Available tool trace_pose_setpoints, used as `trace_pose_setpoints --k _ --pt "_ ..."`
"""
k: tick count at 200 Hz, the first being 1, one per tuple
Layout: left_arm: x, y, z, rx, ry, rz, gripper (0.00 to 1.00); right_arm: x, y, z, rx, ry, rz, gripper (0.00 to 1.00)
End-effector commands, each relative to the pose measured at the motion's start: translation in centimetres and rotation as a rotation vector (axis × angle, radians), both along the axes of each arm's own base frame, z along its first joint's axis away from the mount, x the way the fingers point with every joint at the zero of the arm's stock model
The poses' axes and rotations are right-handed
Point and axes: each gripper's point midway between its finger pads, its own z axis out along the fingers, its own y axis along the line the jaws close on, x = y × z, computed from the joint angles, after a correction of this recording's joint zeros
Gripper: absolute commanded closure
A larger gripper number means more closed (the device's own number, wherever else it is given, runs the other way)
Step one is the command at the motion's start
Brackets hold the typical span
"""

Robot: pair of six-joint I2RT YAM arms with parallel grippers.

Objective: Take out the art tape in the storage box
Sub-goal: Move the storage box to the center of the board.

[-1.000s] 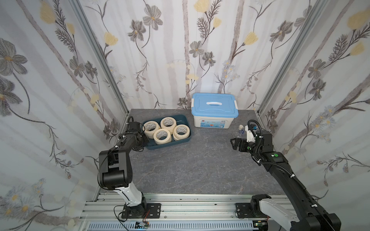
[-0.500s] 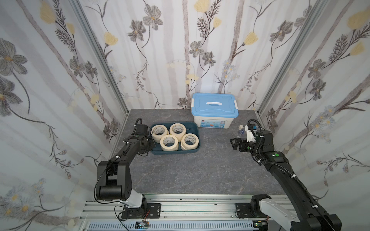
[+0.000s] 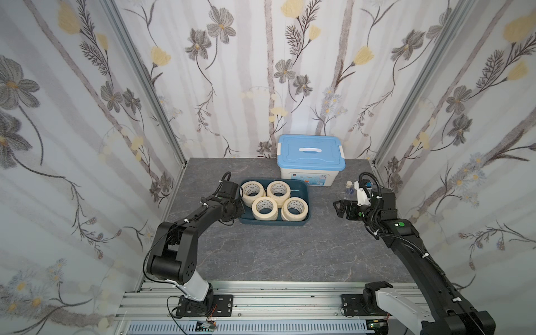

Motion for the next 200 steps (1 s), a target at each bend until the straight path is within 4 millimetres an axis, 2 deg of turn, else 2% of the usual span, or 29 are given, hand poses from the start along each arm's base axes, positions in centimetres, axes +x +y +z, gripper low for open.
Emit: trace_pose_setpoints --k 1,61,77,96,143,178,200 --pt "3.3 -1.8 1.9 -0.060 -0.147 0.077 1.00 -0.2 0.4 -0.2 0.014 0.020 0.014 0.00" --pt "4.2 -5.9 0.4 -0.122 -0.151 0.081 1.00 -0.2 0.9 -1.6 0.023 0.097 0.028 0.00" --pt "4.2 -5.9 0.4 -0.116 -0.153 0.076 0.85 -0.1 1.0 -1.7 0.023 0.107 0.033 0.00" --pt "4.0 -5.5 1.0 -0.088 -0.165 0.060 0.76 -0.1 1.1 -1.8 0.021 0.113 0.041 0.00" --pt "3.0 -4.5 4.8 -0.019 -0.219 -0.015 0.48 0.2 1.7 -1.8 0.024 0.130 0.062 0.00" --pt "2.0 -7.2 7.0 -0.056 -0.206 -0.158 0.34 0.3 2.3 -2.2 0.022 0.149 0.079 0.00" --pt "1.8 -9.6 7.4 -0.099 -0.204 -0.221 0.24 0.2 2.7 -2.4 0.023 0.157 0.089 0.00"
